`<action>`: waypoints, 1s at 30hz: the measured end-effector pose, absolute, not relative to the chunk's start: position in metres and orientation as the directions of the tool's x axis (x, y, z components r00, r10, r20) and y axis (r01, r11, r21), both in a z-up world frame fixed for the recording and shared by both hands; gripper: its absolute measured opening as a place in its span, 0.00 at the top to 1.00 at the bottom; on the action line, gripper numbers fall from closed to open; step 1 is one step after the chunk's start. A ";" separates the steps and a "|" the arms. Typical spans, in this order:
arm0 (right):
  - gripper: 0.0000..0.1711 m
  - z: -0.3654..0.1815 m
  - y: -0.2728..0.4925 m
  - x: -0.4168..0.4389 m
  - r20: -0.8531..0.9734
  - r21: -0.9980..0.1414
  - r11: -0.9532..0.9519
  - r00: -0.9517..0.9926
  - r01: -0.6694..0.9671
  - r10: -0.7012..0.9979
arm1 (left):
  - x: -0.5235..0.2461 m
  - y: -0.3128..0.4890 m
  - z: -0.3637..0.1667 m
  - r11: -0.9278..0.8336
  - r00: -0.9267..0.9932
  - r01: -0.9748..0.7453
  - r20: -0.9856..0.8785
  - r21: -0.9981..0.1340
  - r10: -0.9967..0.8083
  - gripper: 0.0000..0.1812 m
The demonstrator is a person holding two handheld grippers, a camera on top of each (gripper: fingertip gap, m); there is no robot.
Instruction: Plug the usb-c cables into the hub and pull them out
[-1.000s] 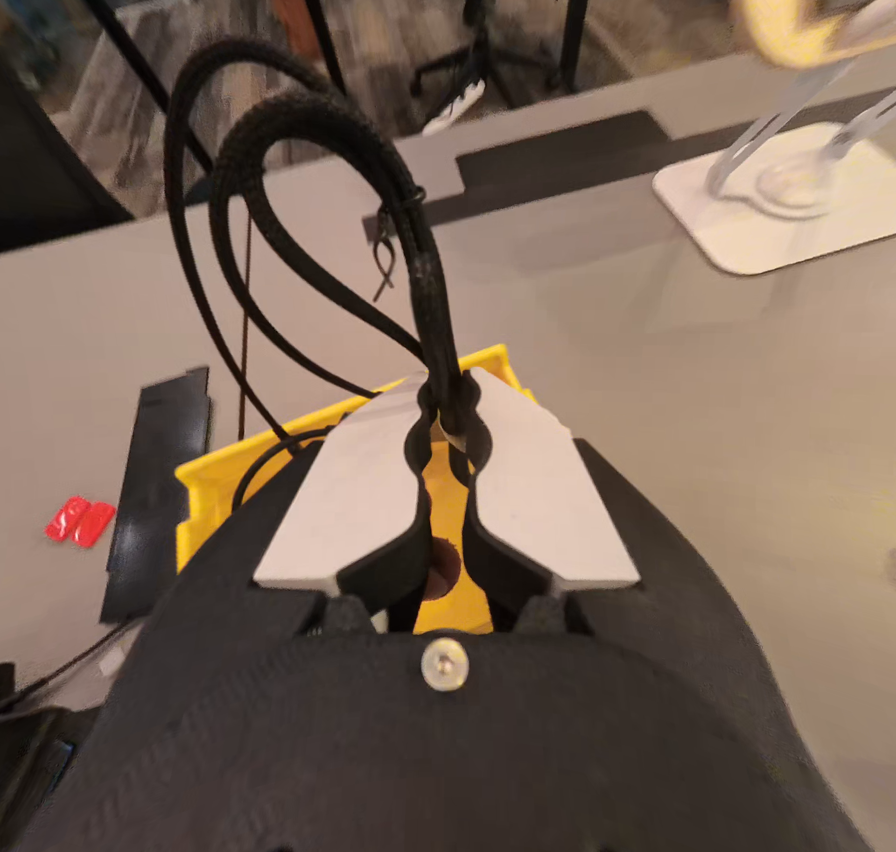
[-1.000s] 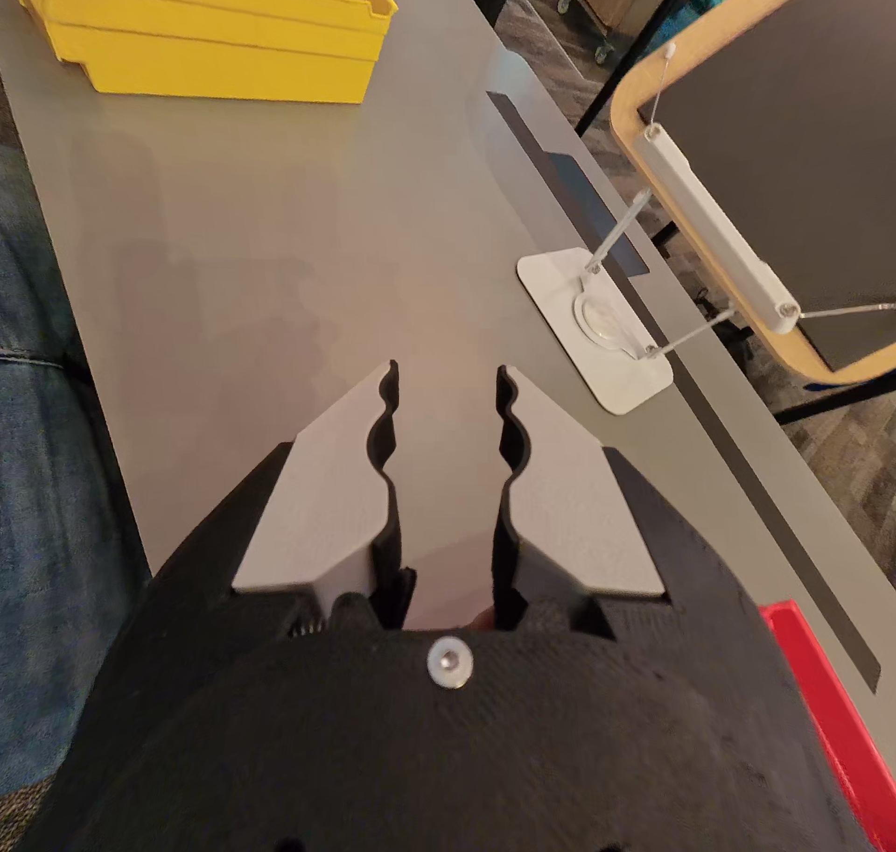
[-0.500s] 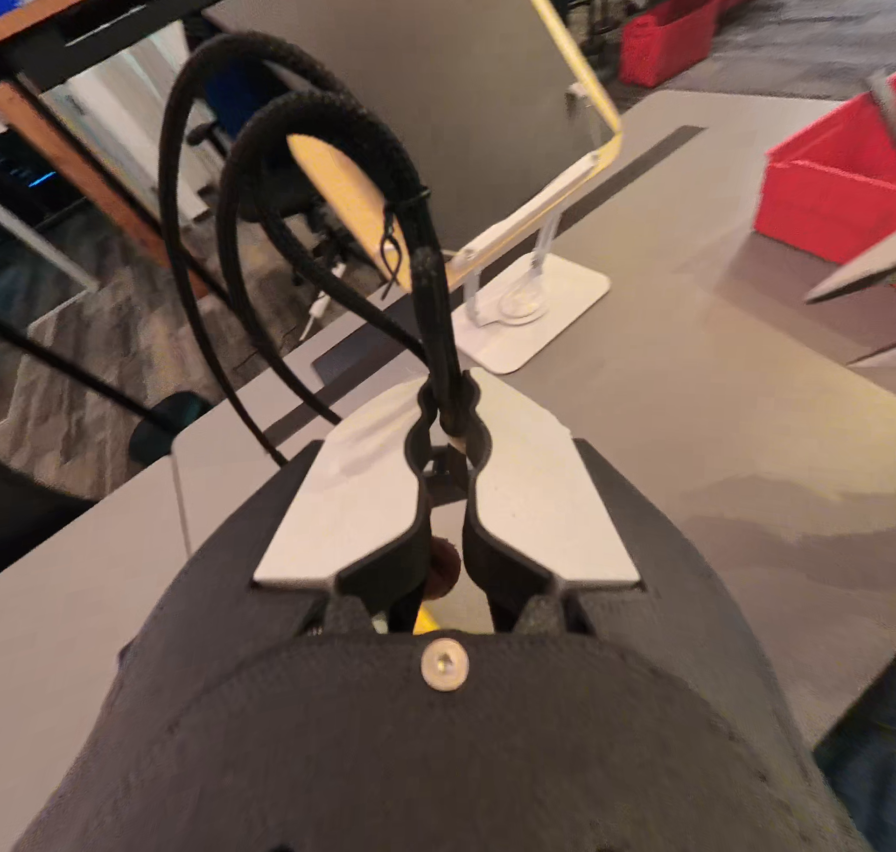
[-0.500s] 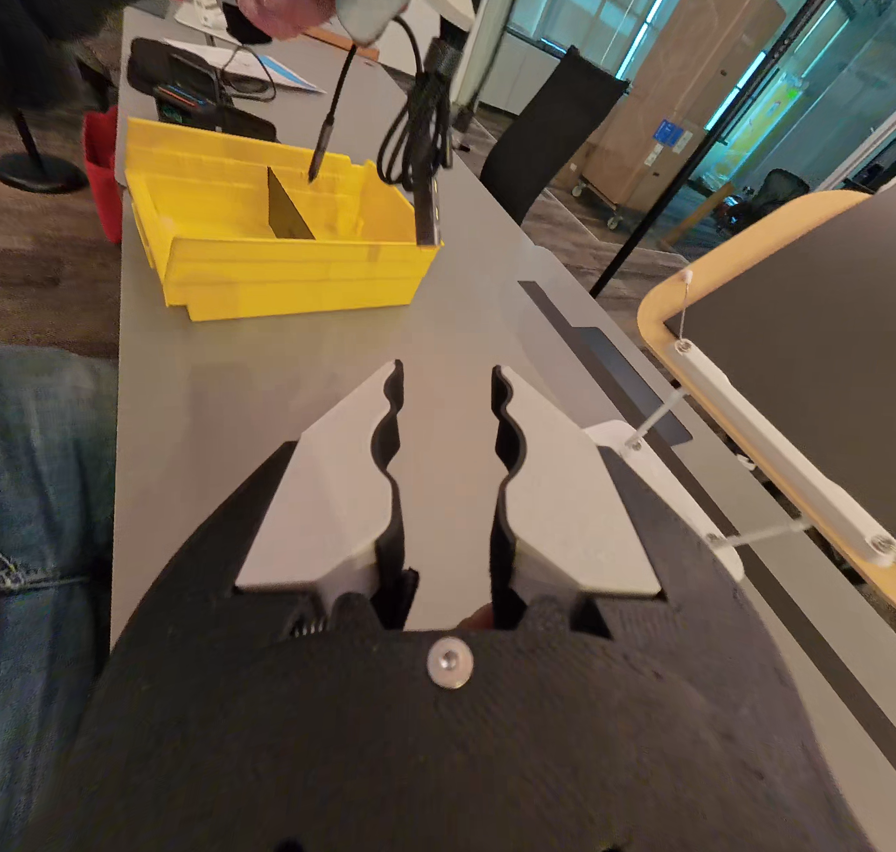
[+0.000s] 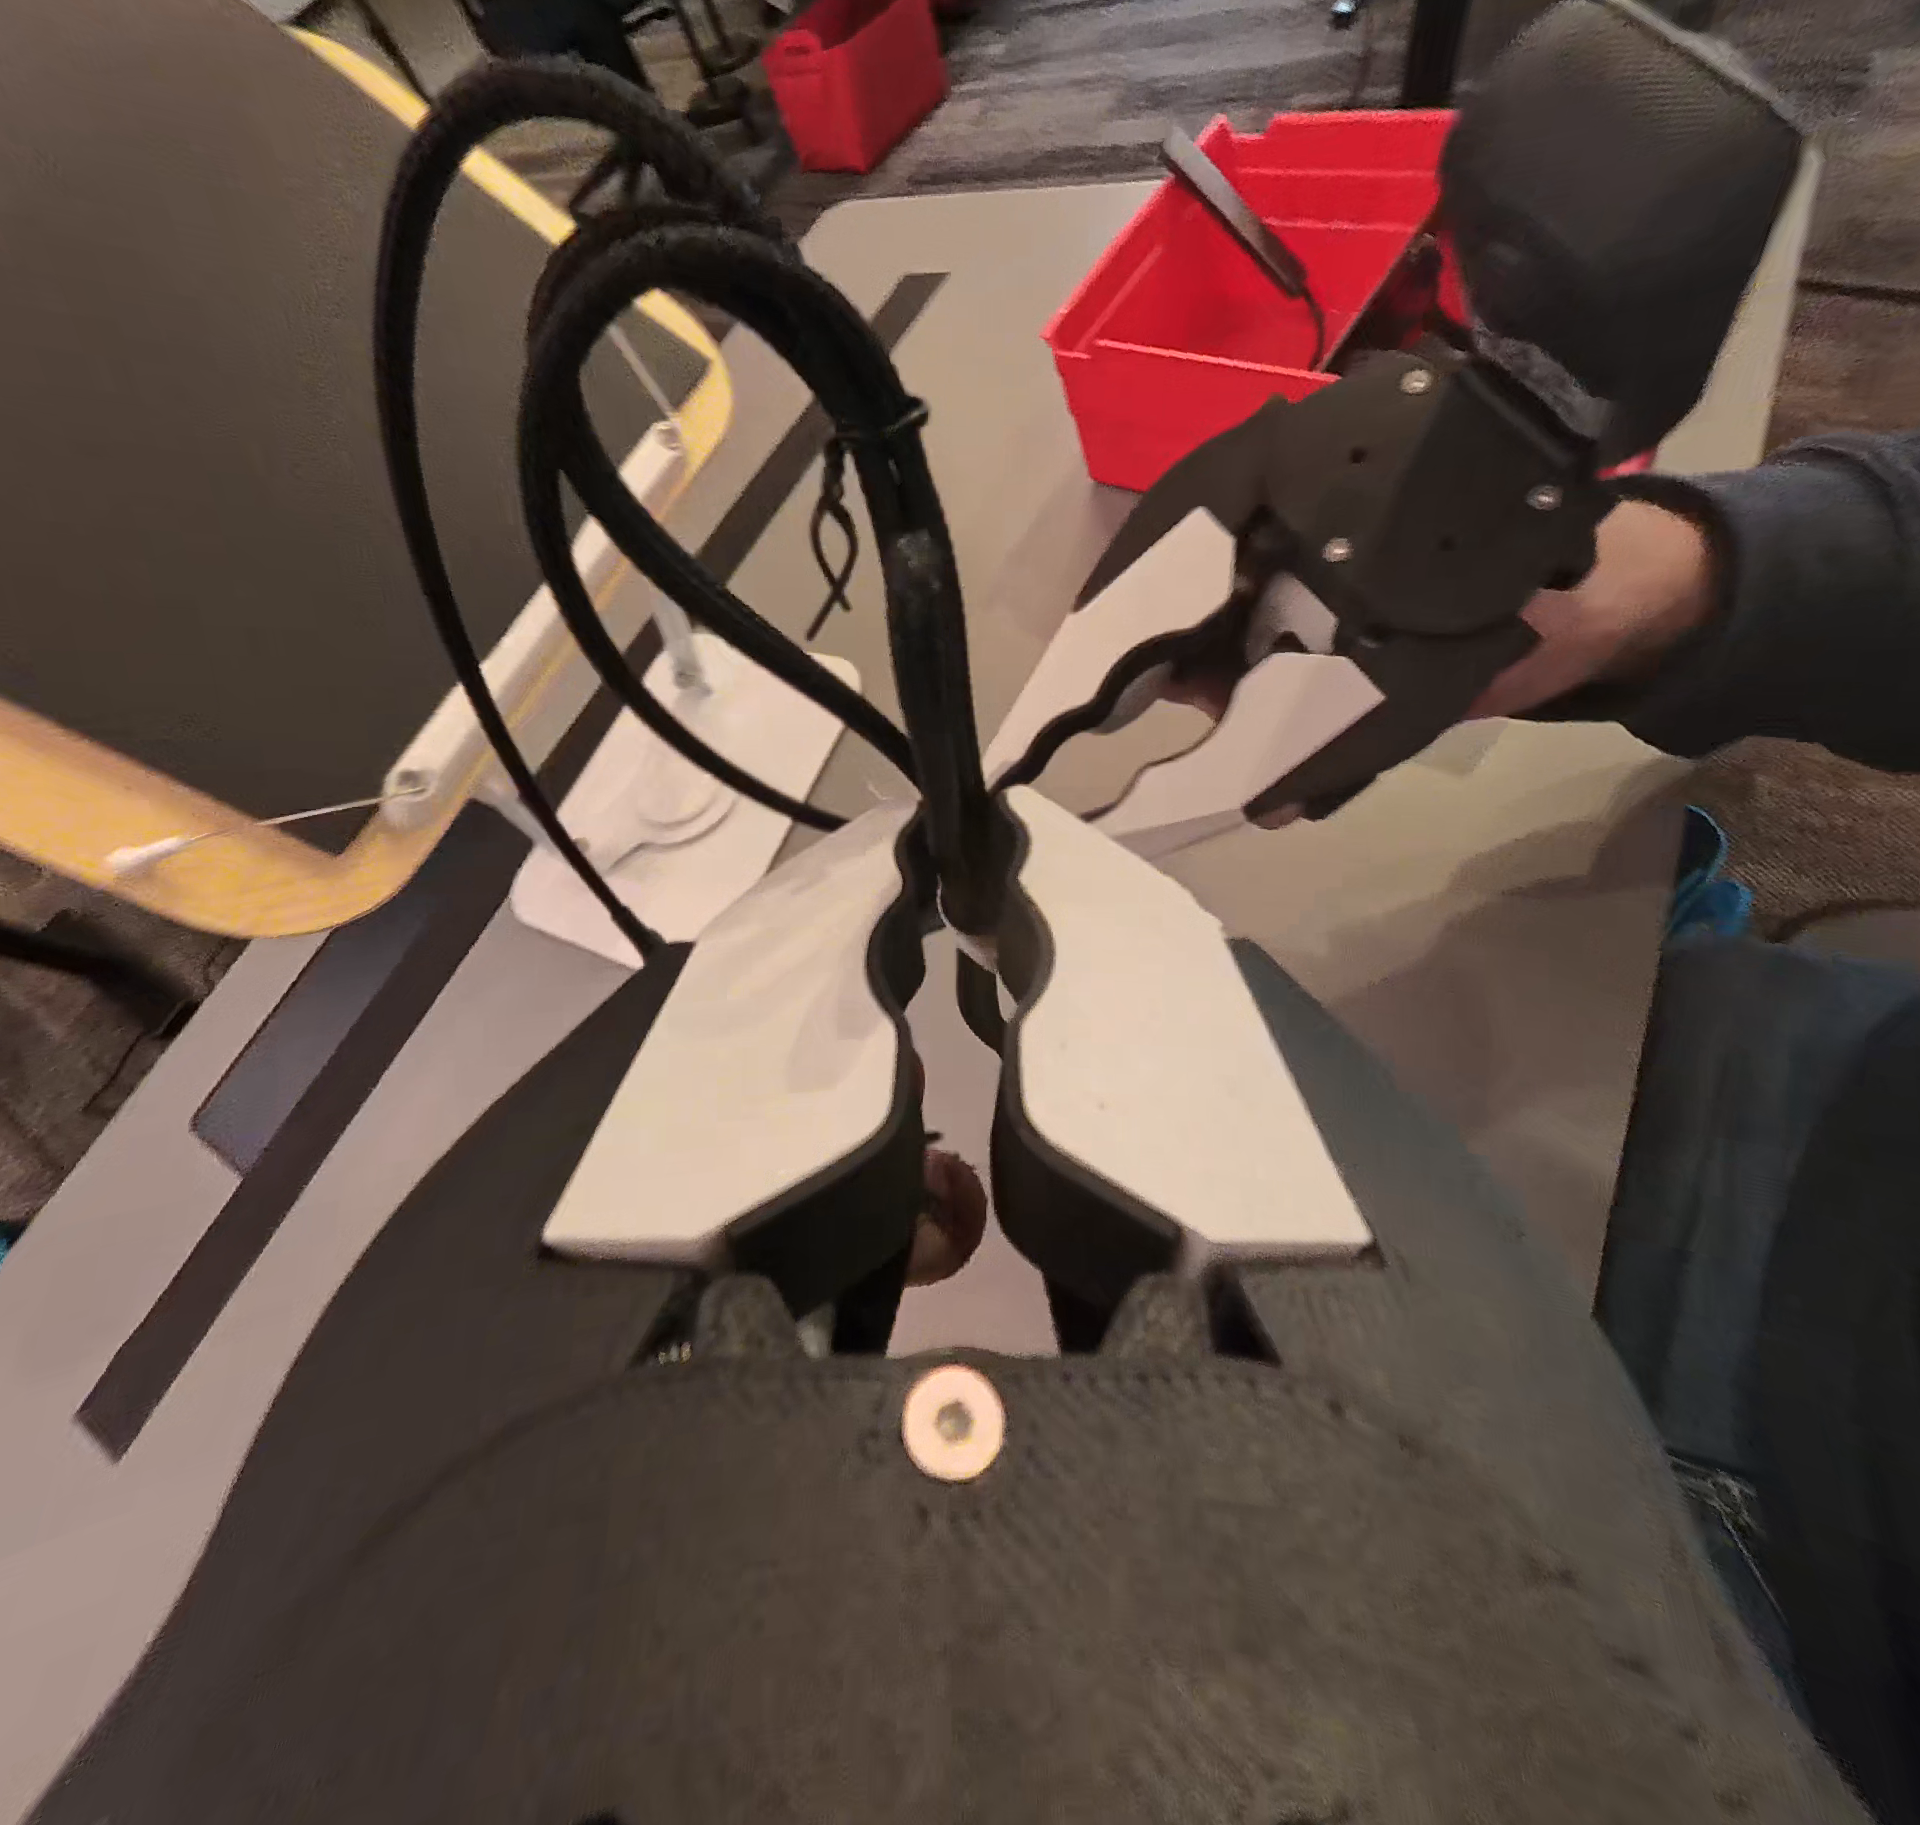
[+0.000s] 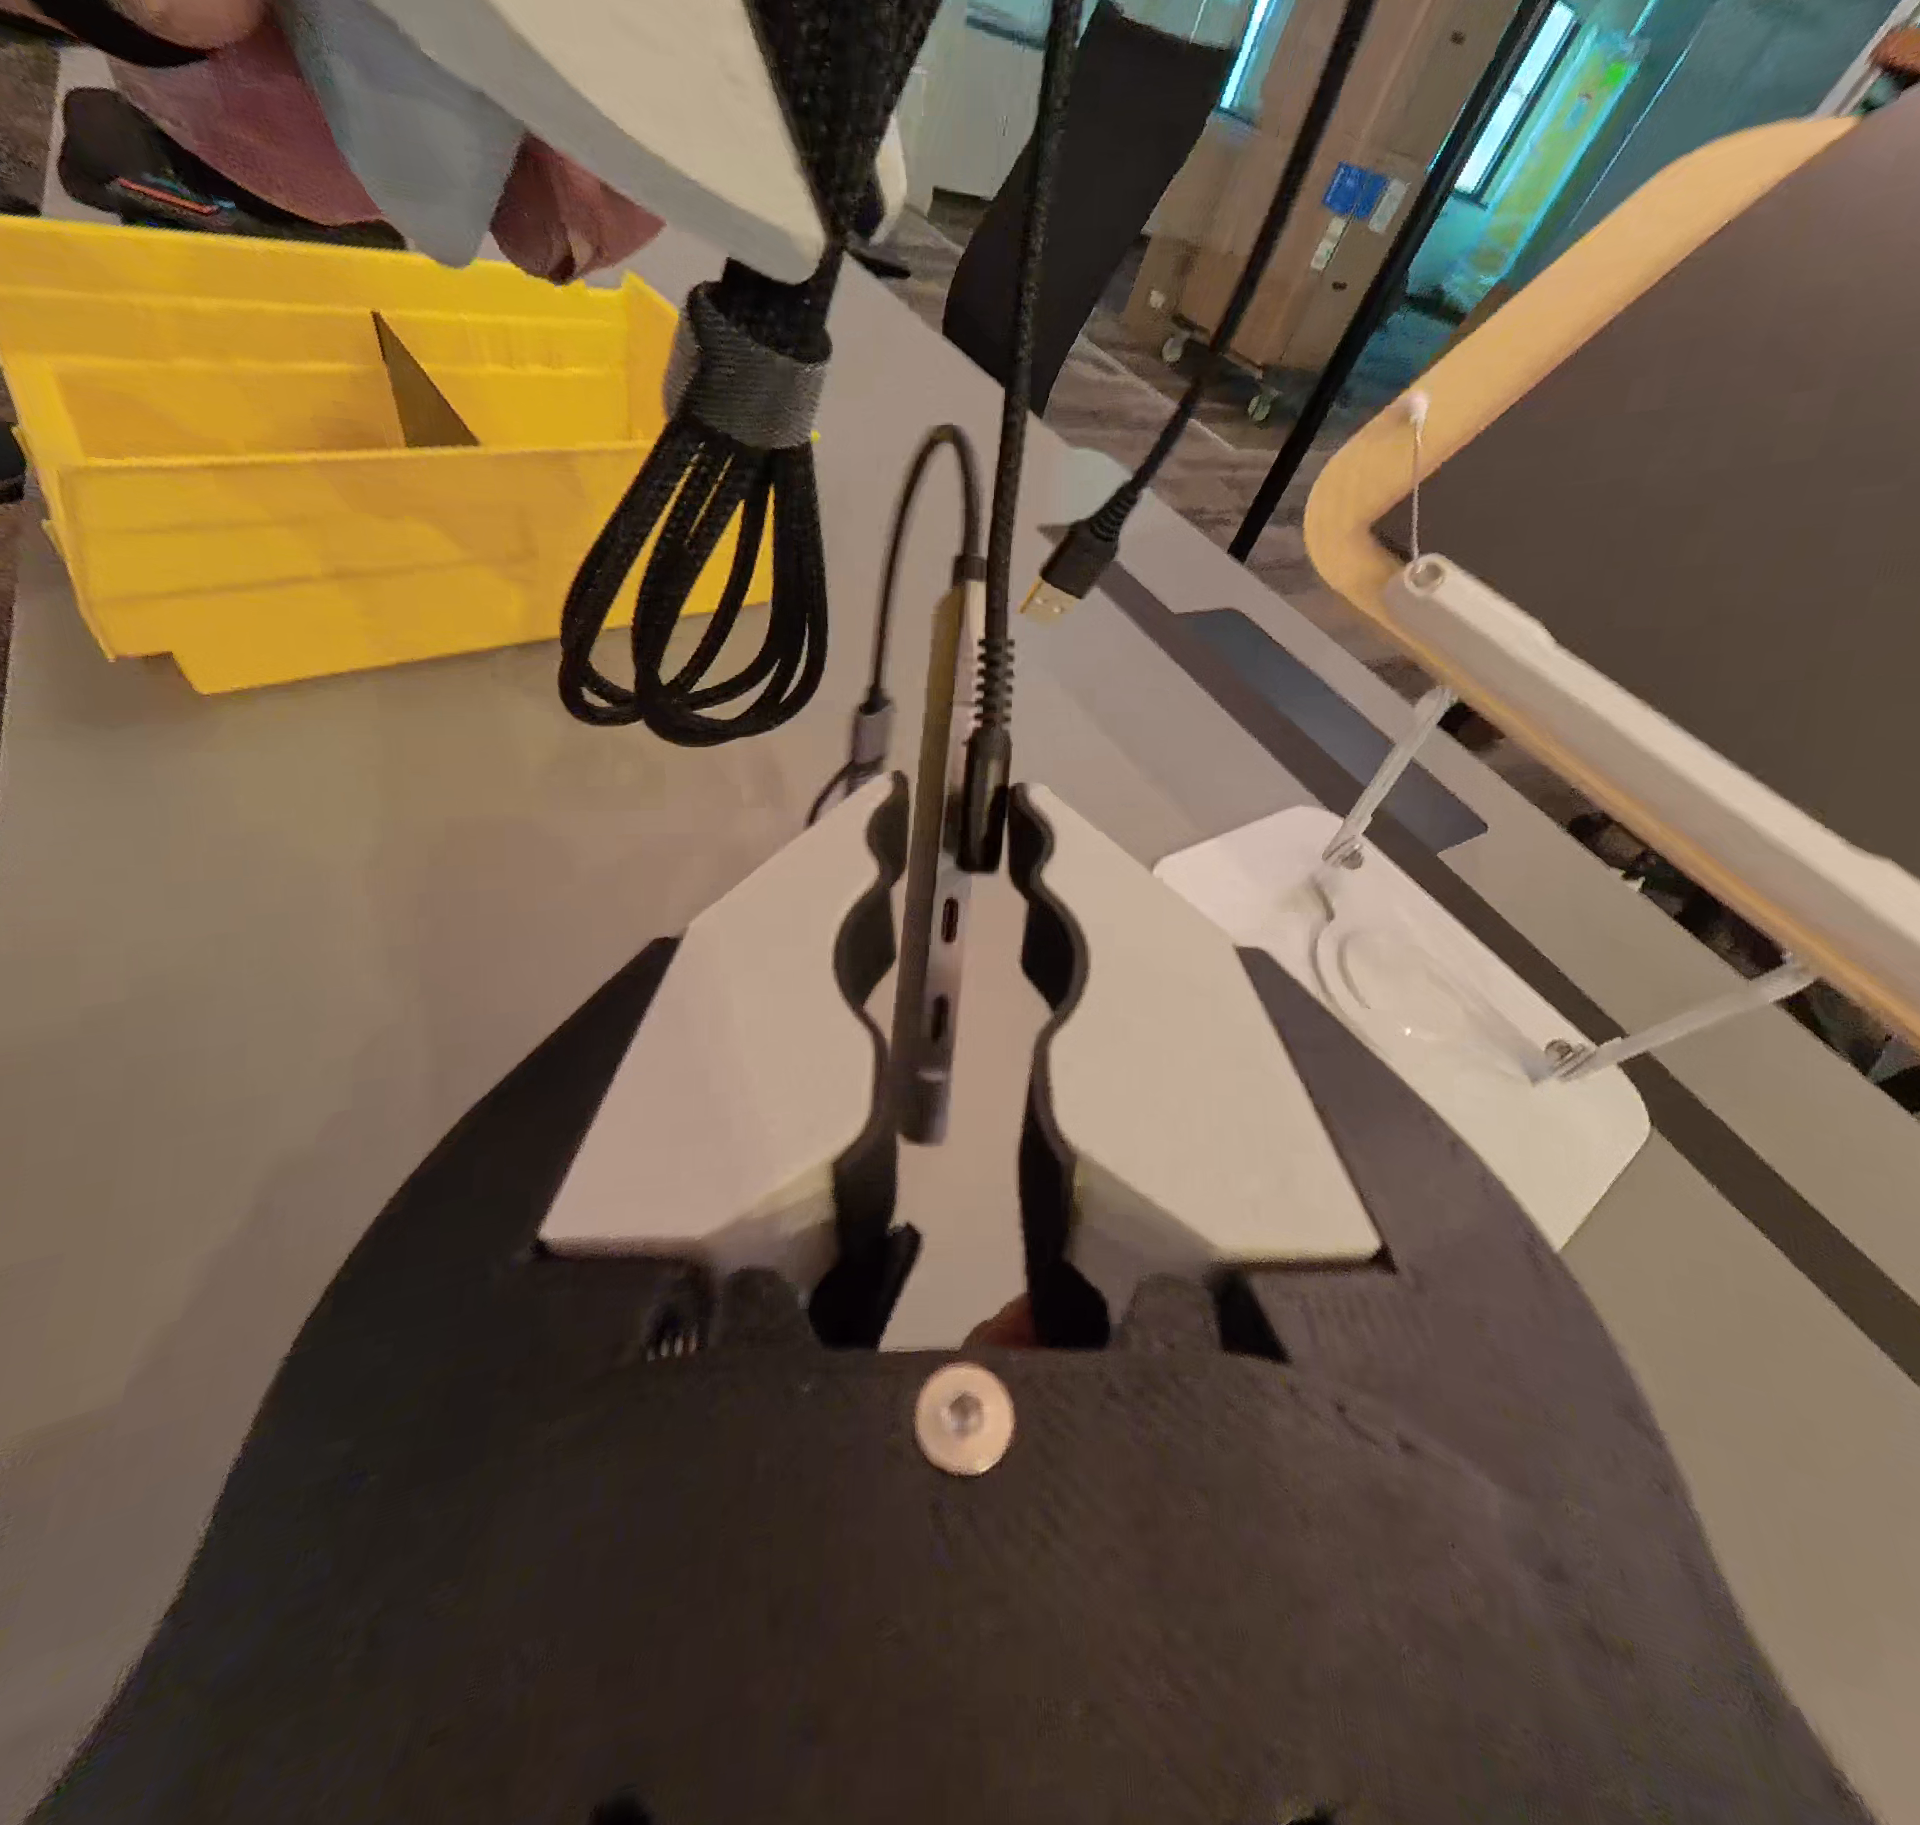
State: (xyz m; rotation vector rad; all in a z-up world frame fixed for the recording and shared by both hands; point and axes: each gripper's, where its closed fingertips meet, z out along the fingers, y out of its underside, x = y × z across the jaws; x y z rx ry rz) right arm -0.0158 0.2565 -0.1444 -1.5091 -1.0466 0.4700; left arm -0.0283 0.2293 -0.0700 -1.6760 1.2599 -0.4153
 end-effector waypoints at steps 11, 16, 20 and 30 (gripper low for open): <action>0.97 -0.170 0.249 -0.011 -0.078 -0.974 -0.162 0.436 0.158 0.896 | -0.009 0.233 -0.103 0.017 0.342 -0.585 -0.266 -0.811 -0.902 0.93; 0.97 -0.185 0.248 -0.011 -0.308 -0.937 -0.348 0.394 0.031 0.866 | -0.024 0.259 -0.125 -0.047 0.427 -0.598 -0.268 -0.800 -0.864 0.88; 0.97 -0.200 0.246 -0.010 -0.420 -0.895 -0.445 0.368 -0.019 0.829 | -0.047 0.282 -0.149 -0.087 0.480 -0.666 -0.336 -0.741 -0.811 0.82; 0.97 -0.215 0.240 -0.009 -0.468 -0.870 -0.492 0.347 -0.022 0.813 | -0.072 0.297 -0.167 -0.081 0.453 -0.773 -0.458 -0.629 -0.765 0.92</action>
